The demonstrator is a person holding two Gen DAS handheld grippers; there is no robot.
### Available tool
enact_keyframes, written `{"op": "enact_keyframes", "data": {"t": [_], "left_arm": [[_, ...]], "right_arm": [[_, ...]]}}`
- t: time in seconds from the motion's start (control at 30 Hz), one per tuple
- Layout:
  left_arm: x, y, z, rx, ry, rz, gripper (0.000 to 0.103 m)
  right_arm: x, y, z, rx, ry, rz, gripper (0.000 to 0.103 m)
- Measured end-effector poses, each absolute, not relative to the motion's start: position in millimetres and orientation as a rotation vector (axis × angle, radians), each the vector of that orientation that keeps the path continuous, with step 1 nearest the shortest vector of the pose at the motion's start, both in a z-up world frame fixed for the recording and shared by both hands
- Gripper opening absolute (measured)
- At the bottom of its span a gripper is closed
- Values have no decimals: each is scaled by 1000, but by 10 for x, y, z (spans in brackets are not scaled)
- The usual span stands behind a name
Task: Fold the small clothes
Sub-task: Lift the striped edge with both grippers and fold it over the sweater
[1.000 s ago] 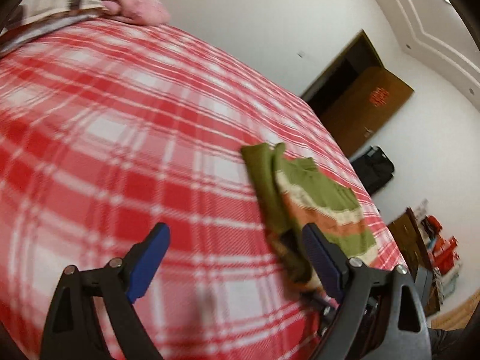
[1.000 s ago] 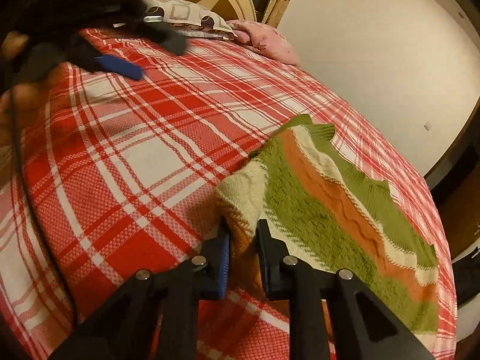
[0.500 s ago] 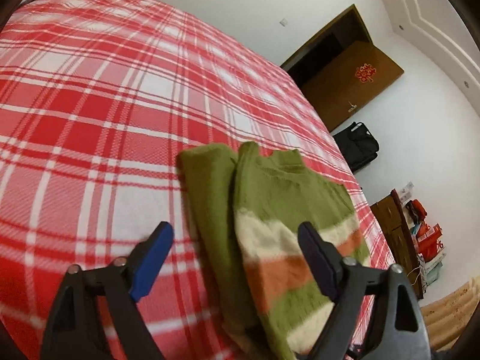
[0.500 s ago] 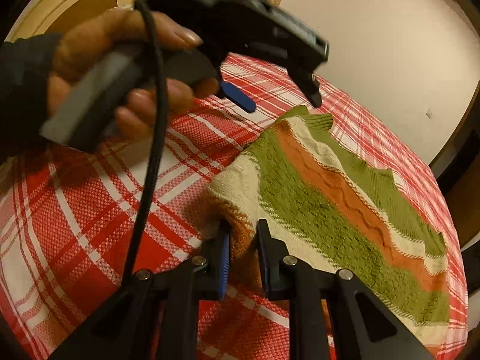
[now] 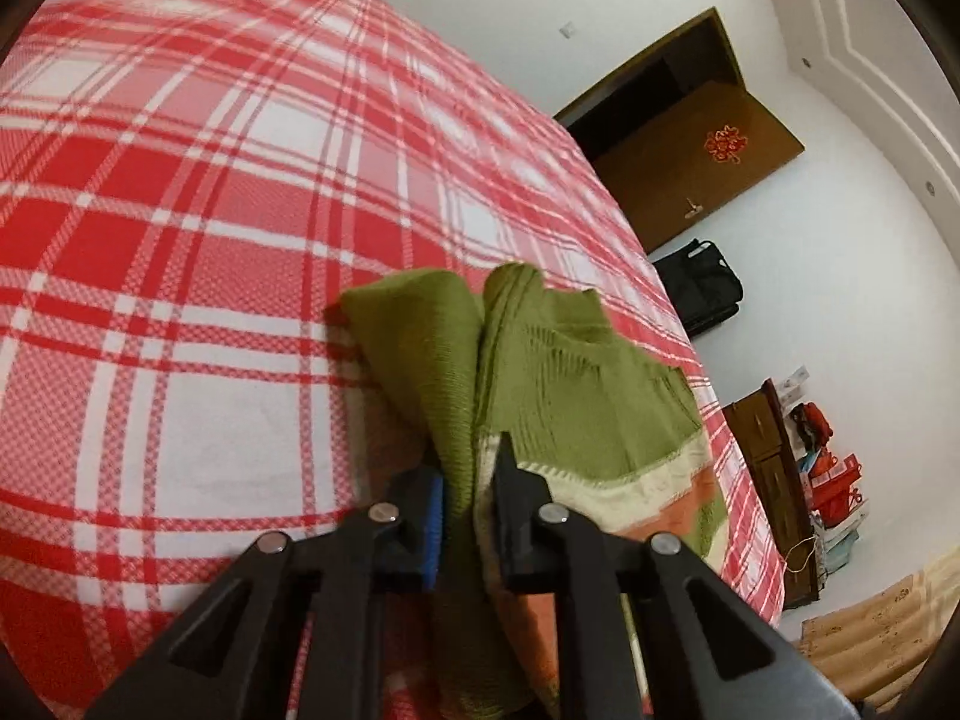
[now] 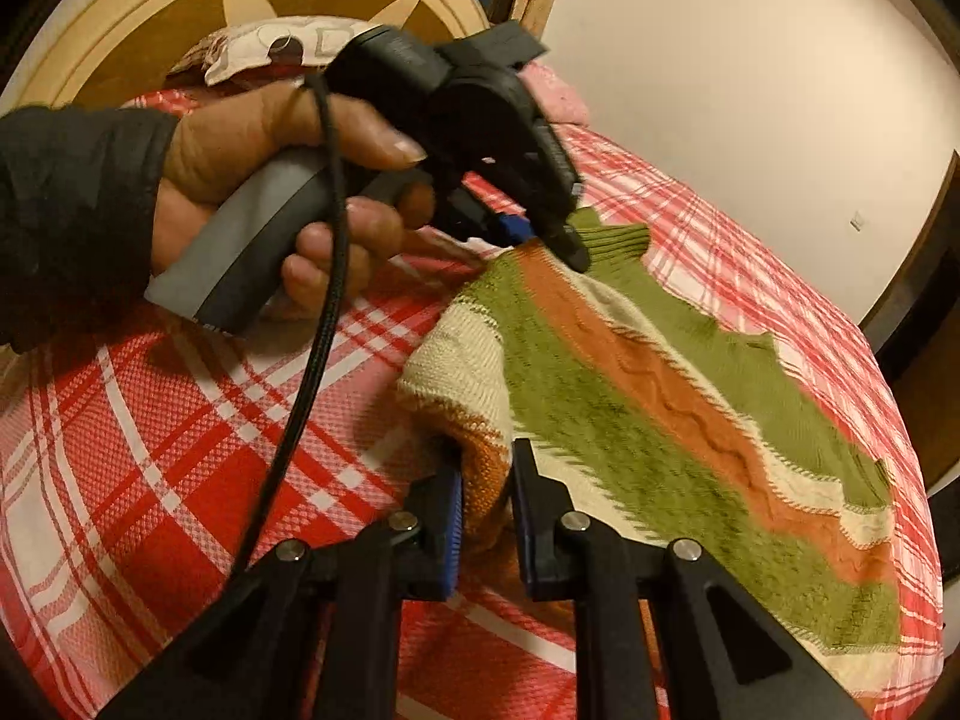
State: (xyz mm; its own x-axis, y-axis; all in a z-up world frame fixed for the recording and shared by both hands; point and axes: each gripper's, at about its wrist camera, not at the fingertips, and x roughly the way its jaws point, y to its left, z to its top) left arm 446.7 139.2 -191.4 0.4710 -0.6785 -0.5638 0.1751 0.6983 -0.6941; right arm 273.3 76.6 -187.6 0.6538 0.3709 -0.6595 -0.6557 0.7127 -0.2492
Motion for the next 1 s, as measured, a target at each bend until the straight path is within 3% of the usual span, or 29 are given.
{"op": "enact_keyframes", "data": {"t": [0.5, 1.0], "left_arm": [[4483, 1051, -1350, -695, 847, -677, 12], [4651, 129, -818, -621, 798, -806, 12]], "right_arm": [[2829, 89, -1488, -272, 605, 566, 13], [2831, -805, -1202, -59, 561, 473, 12]]}}
